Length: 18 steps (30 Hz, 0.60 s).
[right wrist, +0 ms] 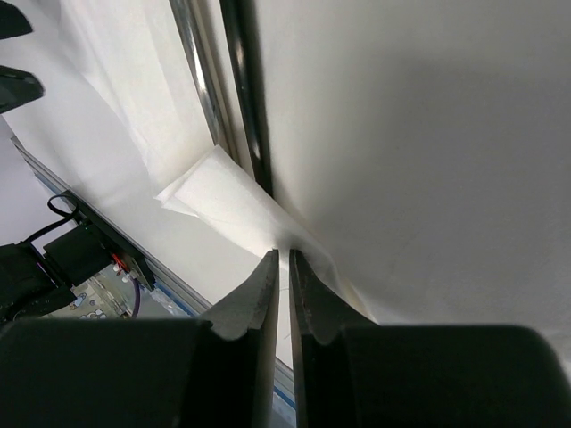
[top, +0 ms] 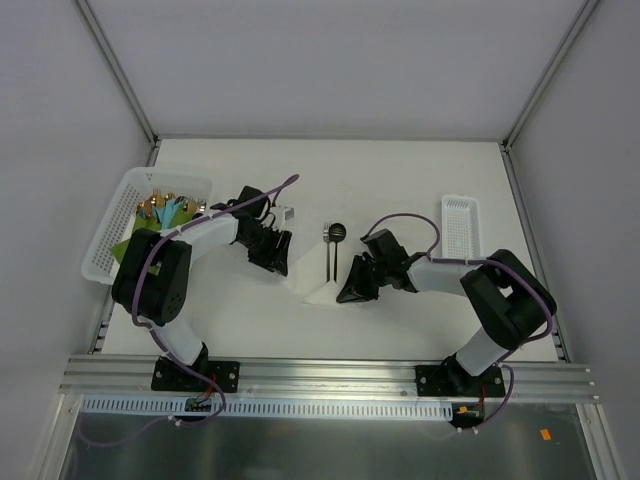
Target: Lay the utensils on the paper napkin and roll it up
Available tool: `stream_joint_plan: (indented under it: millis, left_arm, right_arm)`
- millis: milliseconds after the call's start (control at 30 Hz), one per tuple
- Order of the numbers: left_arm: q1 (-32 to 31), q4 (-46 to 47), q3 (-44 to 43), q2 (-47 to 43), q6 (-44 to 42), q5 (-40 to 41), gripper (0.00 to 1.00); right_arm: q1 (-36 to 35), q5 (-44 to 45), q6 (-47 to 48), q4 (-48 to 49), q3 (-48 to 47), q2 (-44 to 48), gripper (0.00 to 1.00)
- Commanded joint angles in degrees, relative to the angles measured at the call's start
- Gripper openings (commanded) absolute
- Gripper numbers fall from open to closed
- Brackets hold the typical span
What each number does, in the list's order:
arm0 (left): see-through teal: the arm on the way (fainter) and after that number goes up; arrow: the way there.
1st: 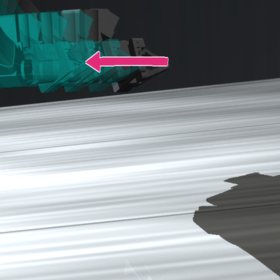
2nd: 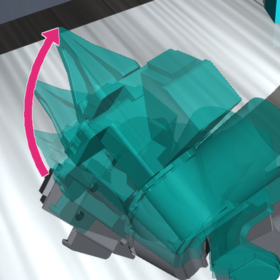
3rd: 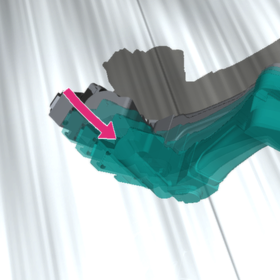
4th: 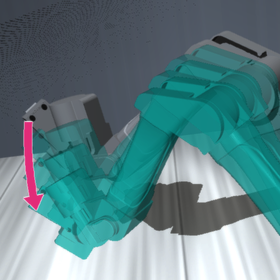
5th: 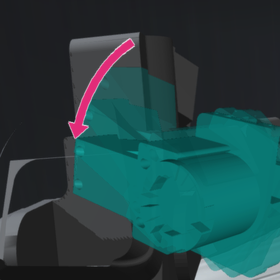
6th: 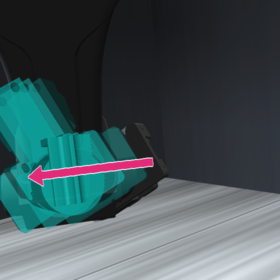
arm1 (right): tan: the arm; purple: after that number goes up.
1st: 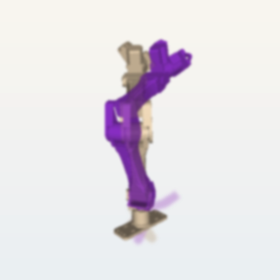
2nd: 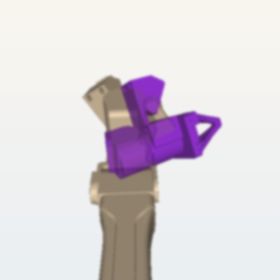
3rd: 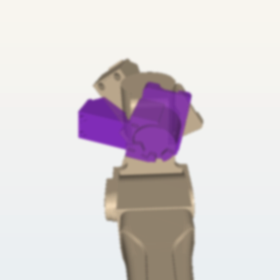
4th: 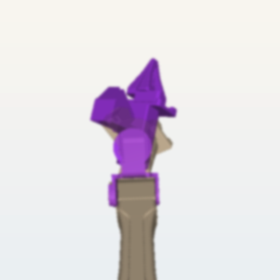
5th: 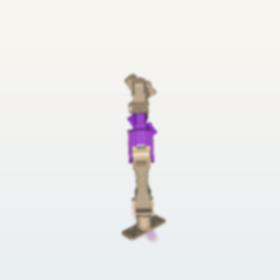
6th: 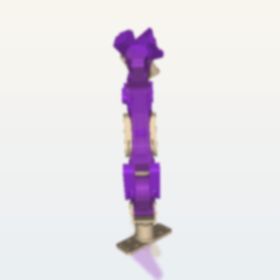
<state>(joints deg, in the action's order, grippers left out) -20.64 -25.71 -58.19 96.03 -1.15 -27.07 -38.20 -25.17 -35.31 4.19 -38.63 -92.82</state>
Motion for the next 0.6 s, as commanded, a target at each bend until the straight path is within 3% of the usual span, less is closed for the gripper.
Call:
stream_joint_plan:
  millis: [0,567]
  left_arm:
    - [-0.2,-2.5,-0.7,2.4,-0.5,2.6,0.49]
    - [-1.9,-4.9,-2.5,12.2,0.9,-1.5,0.44]
  right_arm:
    - [-0.5,0.5,0.4,-0.1,-0.9,-0.6,0.12]
    - [-0.6,0.6,0.1,-0.1,-1.4,-1.1,0.12]
